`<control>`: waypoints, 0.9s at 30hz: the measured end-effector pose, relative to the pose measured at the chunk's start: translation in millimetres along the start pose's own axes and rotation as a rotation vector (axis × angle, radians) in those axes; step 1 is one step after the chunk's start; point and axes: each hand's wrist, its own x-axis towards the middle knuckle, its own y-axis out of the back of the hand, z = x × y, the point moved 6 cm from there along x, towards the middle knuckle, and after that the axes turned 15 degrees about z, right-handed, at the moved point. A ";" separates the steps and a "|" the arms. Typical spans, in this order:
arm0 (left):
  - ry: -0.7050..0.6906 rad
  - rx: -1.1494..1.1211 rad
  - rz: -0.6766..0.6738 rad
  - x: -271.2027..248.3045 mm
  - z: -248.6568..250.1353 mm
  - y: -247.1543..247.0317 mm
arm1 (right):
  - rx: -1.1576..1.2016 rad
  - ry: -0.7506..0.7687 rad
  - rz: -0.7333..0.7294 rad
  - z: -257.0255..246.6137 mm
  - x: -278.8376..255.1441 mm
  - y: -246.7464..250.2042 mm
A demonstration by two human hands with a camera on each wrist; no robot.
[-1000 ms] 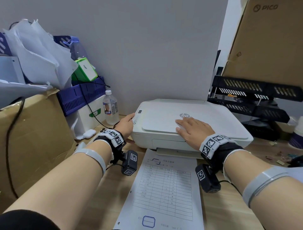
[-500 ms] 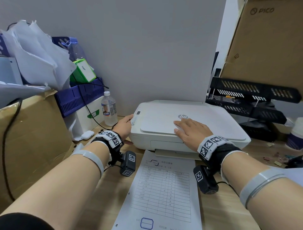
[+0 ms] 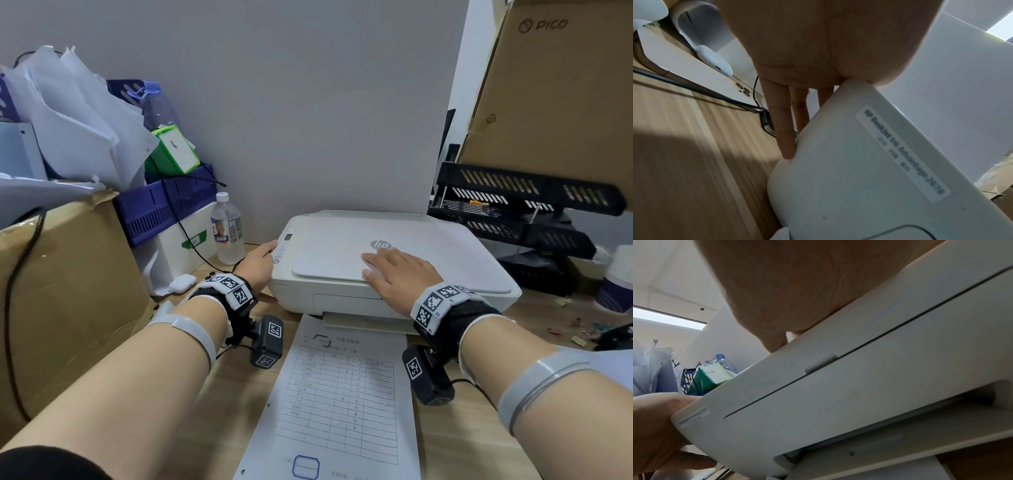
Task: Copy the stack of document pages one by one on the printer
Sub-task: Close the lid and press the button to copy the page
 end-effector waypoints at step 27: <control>-0.165 0.105 0.029 9.7 5.9 -2.8 | 0.147 -0.037 -0.120 3.7 10.0 12.8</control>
